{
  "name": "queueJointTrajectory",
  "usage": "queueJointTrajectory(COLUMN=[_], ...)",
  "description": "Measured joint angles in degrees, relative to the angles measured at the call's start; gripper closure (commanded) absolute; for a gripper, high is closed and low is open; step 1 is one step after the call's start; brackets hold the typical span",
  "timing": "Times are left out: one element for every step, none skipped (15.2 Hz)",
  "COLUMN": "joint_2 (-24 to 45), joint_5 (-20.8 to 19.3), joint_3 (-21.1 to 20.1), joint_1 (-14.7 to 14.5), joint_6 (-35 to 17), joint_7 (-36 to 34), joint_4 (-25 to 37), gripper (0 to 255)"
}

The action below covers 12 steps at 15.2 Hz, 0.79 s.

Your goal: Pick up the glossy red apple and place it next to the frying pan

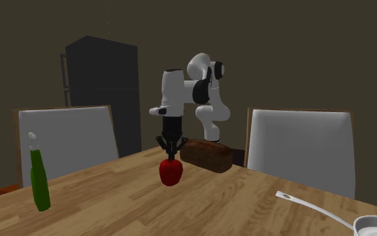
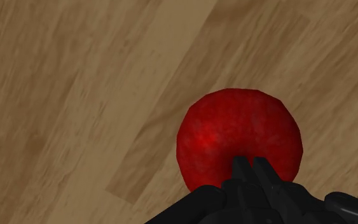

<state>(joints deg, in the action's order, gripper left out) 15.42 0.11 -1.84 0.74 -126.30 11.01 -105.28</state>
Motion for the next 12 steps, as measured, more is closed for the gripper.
queueJointTrajectory(joint_2=[-0.3, -0.6, -0.7, -1.0, -1.2, -1.5, -1.8, -2.0, -2.2, -2.3, -2.6, -2.9], joint_5=[0.0, 0.0, 0.0, 0.0, 0.0, 0.0, 0.1, 0.1, 0.1, 0.1, 0.1, 0.1], joint_3=[0.0, 0.0, 0.0, 0.0, 0.0, 0.0, 0.0, 0.0, 0.0, 0.0, 0.0, 0.0], joint_1=[0.0, 0.0, 0.0, 0.0, 0.0, 0.0, 0.1, 0.1, 0.0, 0.1, 0.1, 0.0], joint_6=[0.5, 1.1, 1.8, 2.3, 3.1, 3.7, 4.5, 5.2, 5.9, 6.6, 7.3, 7.8], joint_7=[0.0, 0.0, 0.1, -0.1, 0.0, 0.0, 0.1, 0.1, 0.0, 0.1, 0.1, 0.0], joint_4=[0.3, 0.5, 1.1, 1.4, 1.9, 2.2, 2.7, 3.2, 3.8, 4.3, 4.6, 4.9], gripper=[255, 255, 255, 255, 255, 255, 255, 255, 255, 255, 255, 255])
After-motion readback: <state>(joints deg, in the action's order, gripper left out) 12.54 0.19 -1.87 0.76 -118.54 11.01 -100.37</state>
